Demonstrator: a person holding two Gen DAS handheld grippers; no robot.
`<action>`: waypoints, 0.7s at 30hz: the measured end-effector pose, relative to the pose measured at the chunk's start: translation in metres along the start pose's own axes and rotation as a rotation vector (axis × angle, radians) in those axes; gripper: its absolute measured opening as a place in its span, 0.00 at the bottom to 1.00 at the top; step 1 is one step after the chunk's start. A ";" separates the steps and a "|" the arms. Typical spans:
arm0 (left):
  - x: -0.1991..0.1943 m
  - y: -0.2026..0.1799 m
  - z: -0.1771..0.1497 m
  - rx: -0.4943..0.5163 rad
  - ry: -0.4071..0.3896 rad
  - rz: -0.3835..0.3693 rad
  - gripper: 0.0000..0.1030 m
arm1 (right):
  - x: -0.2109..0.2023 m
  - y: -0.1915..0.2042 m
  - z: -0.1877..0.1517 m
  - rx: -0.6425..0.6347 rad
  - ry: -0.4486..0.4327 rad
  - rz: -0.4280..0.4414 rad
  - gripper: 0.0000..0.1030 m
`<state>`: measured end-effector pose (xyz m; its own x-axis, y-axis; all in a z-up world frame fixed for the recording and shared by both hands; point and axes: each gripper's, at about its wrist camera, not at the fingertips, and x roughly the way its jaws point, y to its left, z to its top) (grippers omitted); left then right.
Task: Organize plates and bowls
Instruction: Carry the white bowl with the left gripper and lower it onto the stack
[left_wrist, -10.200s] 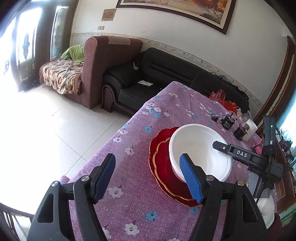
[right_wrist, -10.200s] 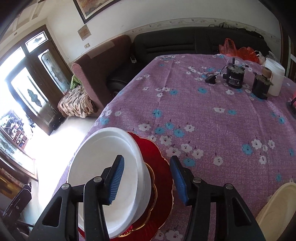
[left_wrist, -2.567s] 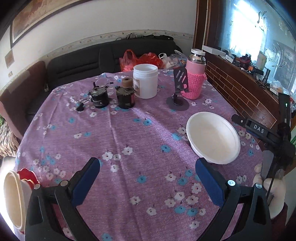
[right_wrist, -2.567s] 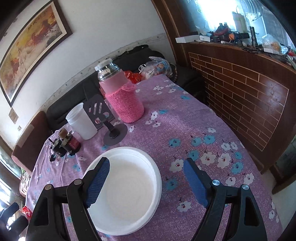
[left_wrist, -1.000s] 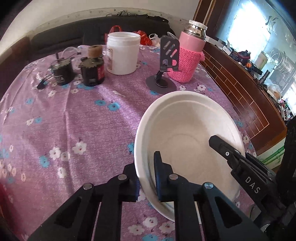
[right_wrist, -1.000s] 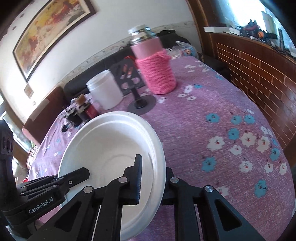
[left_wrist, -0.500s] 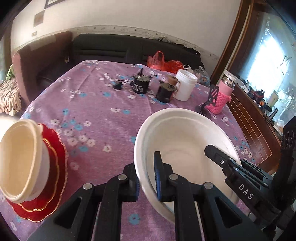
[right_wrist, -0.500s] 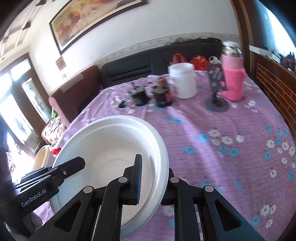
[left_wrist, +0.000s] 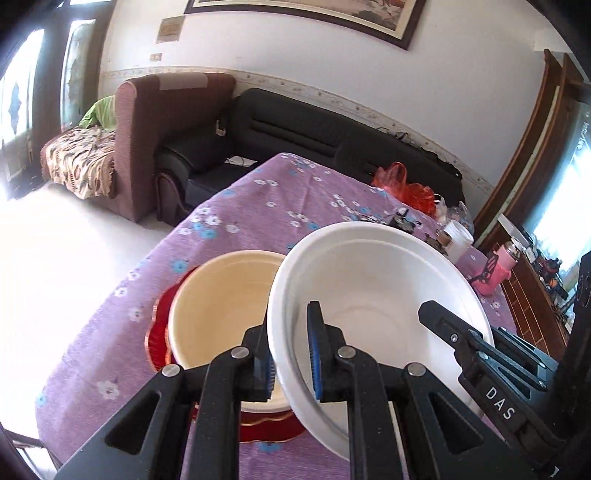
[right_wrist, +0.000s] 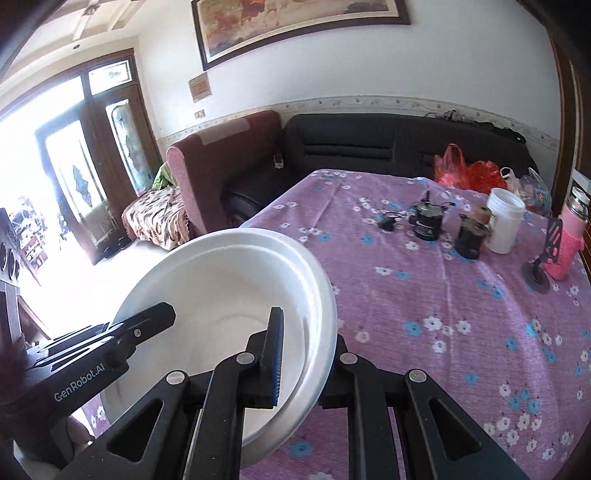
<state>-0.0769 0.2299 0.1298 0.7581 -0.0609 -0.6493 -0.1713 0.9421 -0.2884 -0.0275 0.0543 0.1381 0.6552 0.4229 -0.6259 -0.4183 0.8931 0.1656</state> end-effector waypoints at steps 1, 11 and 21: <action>-0.001 0.010 0.002 -0.009 -0.002 0.011 0.12 | 0.007 0.012 0.002 -0.015 0.007 0.006 0.15; 0.022 0.062 0.006 -0.041 0.023 0.106 0.13 | 0.065 0.061 0.005 -0.099 0.080 -0.005 0.15; 0.043 0.073 0.000 -0.050 0.050 0.151 0.21 | 0.094 0.067 -0.004 -0.126 0.103 -0.055 0.15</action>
<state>-0.0571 0.2961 0.0810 0.6897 0.0623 -0.7214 -0.3129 0.9242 -0.2192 0.0037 0.1535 0.0875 0.6138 0.3505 -0.7074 -0.4638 0.8852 0.0362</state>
